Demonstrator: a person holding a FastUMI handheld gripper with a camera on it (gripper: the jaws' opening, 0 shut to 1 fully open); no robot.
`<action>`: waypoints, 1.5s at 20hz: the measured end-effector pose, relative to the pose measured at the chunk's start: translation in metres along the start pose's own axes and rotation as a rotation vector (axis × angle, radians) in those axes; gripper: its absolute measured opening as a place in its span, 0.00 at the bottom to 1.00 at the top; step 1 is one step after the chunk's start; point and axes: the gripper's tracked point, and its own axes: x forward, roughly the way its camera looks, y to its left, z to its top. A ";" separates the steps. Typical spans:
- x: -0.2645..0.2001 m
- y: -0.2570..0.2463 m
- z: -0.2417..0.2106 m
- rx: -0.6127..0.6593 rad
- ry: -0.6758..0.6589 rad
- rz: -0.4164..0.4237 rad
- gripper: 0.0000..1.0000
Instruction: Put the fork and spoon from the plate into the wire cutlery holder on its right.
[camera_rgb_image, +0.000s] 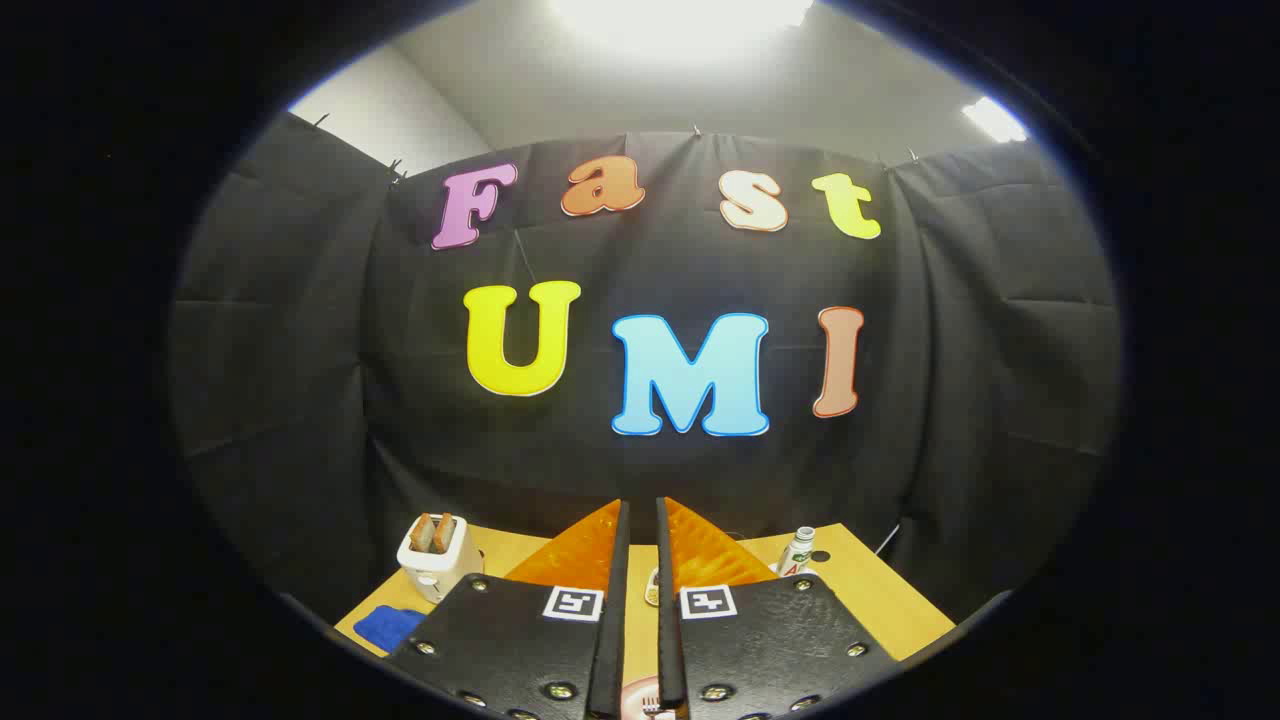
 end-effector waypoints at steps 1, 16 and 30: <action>-0.001 0.000 -0.001 0.003 -0.002 -0.003 0.14; -0.010 0.000 -0.022 0.021 0.065 0.002 0.14; -0.029 -0.037 -0.207 -0.009 0.750 -0.070 0.14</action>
